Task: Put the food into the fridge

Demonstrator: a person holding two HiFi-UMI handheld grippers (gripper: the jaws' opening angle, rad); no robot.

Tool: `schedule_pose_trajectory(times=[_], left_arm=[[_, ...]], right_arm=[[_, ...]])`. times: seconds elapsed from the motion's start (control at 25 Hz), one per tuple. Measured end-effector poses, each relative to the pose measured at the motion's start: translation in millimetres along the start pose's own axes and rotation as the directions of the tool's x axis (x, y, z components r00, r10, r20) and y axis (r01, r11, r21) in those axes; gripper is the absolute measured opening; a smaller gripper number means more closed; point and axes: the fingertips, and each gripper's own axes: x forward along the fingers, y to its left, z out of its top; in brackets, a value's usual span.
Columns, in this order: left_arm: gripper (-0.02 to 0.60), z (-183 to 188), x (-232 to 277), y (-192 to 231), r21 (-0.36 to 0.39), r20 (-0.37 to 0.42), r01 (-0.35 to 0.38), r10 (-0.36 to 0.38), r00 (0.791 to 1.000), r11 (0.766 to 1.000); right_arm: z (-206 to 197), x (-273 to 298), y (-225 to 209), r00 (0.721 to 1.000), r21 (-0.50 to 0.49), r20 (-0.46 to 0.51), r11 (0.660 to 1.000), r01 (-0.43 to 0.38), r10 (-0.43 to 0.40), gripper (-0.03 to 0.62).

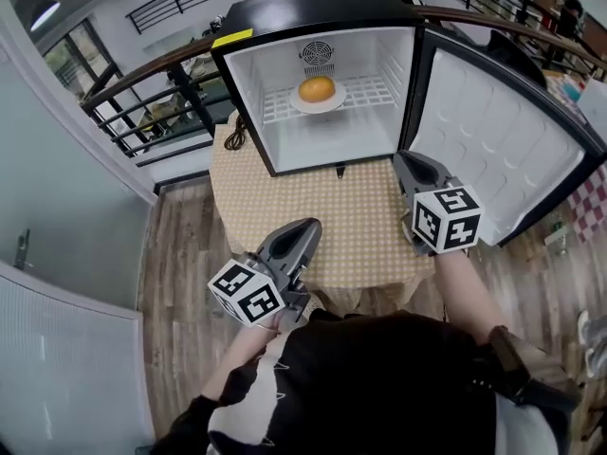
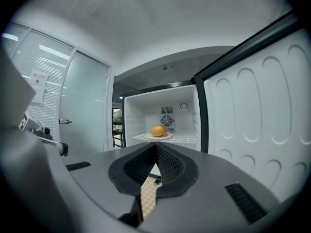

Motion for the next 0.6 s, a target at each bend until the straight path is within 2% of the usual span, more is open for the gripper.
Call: schedule_pose_trajectory(times=[0.2, 0.32, 0.44, 0.6], left_arm=[[0.012, -28.8, -11.7, -37.3, -0.001, -0.029, 0.001, -0.001, 1.0, 1.0], [0.012, -54.2, -20.0, -56.2, -0.016, -0.057, -0.001, 0.0, 0.998, 1.0], [0.012, -76.4, -28.7, -68.5, -0.038, -0.088, -0.012, 0.009, 0.996, 0.999], [0.012, -93.1, -40.6, -83.8, -0.065, -0.131, -0.021, 0.013, 0.991, 0.998]], right_arm=[[-31.9, -50.2, 1.7, 1.0, 0.066, -0.031, 0.998, -0.002, 0.005, 0.017], [-55.6, -74.2, 4.2, 0.997, 0.121, -0.071, 0.993, -0.008, 0.017, 0.017], [-77.2, -92.4, 11.0, 0.993, 0.135, -0.113, 0.991, -0.008, 0.024, 0.017], [-111.6, -115.5, 21.4, 0.983, 0.187, -0.182, 0.982, 0.001, 0.033, 0.017]])
